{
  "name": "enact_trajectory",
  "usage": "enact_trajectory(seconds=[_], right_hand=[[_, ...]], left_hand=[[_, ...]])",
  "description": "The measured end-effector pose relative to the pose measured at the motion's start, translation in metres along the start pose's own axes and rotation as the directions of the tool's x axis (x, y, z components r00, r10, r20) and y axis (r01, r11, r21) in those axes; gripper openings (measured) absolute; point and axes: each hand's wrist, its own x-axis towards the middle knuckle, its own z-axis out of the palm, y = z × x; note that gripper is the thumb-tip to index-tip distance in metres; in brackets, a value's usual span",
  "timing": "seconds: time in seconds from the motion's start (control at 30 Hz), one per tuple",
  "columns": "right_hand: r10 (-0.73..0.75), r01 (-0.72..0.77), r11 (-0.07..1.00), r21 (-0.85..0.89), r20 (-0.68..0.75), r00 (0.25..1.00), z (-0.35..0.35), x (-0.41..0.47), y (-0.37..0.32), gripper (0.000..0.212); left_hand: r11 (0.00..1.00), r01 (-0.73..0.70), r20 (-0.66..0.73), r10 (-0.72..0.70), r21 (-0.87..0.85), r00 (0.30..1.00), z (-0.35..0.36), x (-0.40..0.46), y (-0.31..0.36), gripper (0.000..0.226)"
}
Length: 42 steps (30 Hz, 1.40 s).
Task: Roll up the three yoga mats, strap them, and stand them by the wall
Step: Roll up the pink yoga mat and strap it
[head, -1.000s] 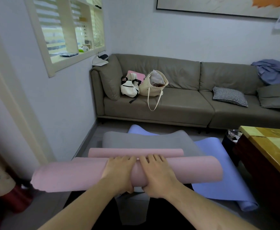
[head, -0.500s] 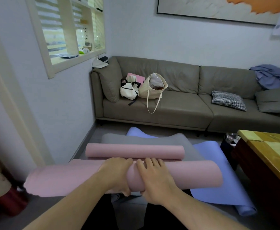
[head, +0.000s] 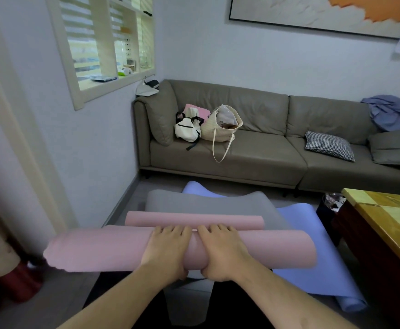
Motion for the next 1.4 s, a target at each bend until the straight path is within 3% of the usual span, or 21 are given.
enact_trajectory(seconds=[0.17,0.33,0.7,0.87,0.97,1.1,1.2,1.4], right_hand=[[-0.008,0.006,1.0,-0.021,-0.069,0.998,0.008,-0.001,0.001,0.082],[-0.004,-0.002,0.999,-0.038,-0.144,0.99,0.022,-0.008,0.0,0.094],[-0.064,0.058,0.997,-0.053,-0.12,0.991,0.01,-0.02,-0.007,0.081],[-0.039,0.038,0.998,-0.042,-0.019,0.999,-0.003,-0.016,-0.009,0.086],[-0.022,0.022,0.999,-0.026,0.022,1.0,-0.004,-0.012,-0.009,0.086],[0.01,-0.012,0.999,0.032,0.061,0.998,-0.008,-0.004,-0.006,0.076],[0.024,-0.028,0.998,0.05,0.078,0.997,-0.01,0.003,-0.007,0.084],[-0.017,0.019,1.0,0.014,-0.102,0.995,0.008,-0.011,-0.004,0.1]], left_hand=[[0.995,0.012,0.055,-0.006,-0.097,0.998,-0.013,0.01,-0.01,0.069],[0.996,0.003,0.123,0.008,-0.084,0.992,-0.025,0.013,-0.013,0.063],[0.985,-0.009,0.336,0.066,-0.171,0.94,-0.043,0.015,-0.023,0.072],[0.981,-0.003,0.39,0.08,-0.195,0.917,-0.043,0.02,-0.025,0.075],[0.988,0.0,0.343,0.054,-0.155,0.938,-0.037,0.014,-0.02,0.078],[0.999,-0.03,0.134,0.033,-0.028,0.99,-0.017,0.004,-0.006,0.079],[0.998,-0.011,0.056,0.008,0.063,0.998,-0.003,0.0,0.005,0.091],[0.998,-0.014,0.055,0.017,-0.061,0.998,-0.013,0.005,-0.004,0.079]])
